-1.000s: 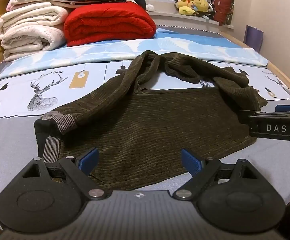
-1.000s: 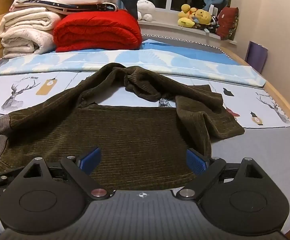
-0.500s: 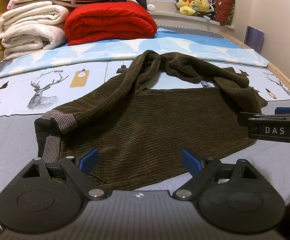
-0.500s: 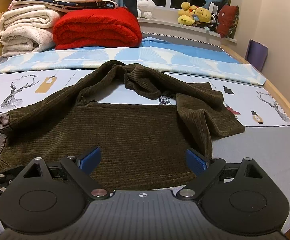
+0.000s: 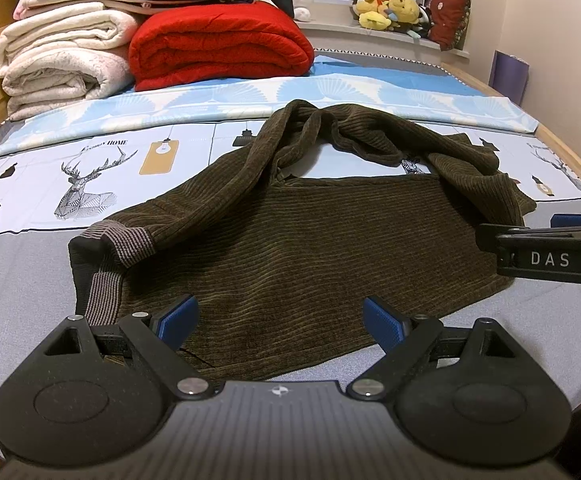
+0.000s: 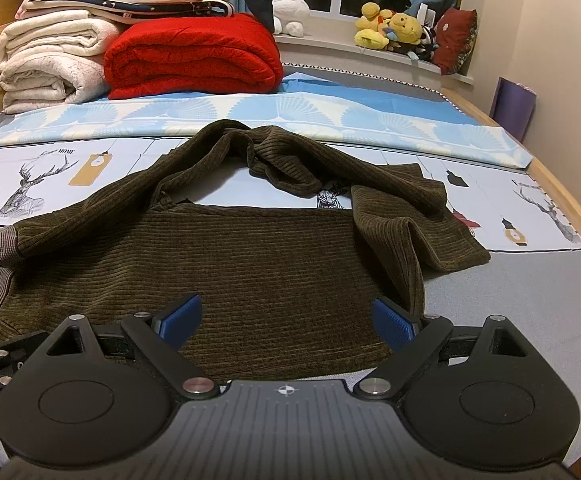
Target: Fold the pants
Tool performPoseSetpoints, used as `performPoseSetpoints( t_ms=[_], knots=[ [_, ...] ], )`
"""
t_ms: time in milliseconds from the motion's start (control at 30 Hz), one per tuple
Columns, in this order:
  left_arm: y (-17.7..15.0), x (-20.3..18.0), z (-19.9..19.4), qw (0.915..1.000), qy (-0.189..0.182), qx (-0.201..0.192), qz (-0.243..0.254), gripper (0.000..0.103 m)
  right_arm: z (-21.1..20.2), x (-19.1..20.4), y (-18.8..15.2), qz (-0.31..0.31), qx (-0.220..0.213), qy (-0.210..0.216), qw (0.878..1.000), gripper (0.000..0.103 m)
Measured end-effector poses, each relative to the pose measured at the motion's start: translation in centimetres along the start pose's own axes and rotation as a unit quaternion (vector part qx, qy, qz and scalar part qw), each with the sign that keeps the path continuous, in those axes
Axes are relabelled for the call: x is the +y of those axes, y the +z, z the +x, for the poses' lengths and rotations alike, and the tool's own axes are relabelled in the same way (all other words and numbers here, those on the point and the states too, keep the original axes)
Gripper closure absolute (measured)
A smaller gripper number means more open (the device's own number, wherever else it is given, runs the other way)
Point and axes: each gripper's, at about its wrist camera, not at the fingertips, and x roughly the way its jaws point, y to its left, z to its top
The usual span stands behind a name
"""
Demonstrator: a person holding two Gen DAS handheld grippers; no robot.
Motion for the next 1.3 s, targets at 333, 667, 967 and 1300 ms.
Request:
performPoseSetpoints(
  t_ms=[333,667,967,1300],
  knots=[
    [0.0,0.0,0.0,1.0000,0.000,-0.001,0.000,0.011,0.2,-0.5,-0.5,0.013,0.000,0.009,1.000,0.010],
    [2.6,2.4,-0.6,0.9985,-0.042,0.014,0.031,0.089,-0.4,-4.7,1.0,0.115,-0.023,0.011,0.993,0.040],
    [4.2,11.5,5.3,0.9975,0.029,0.047,0.043,0.055,6.0,-12.3,2.8,0.106,0.018,-0.044,0.993,0.034],
    [5.6,10.7,12.3,0.9883,0.064,0.116,0.076,0.013,15.1,-13.7,1.7,0.051,0.139,-0.084,0.985,0.024]
  ],
)
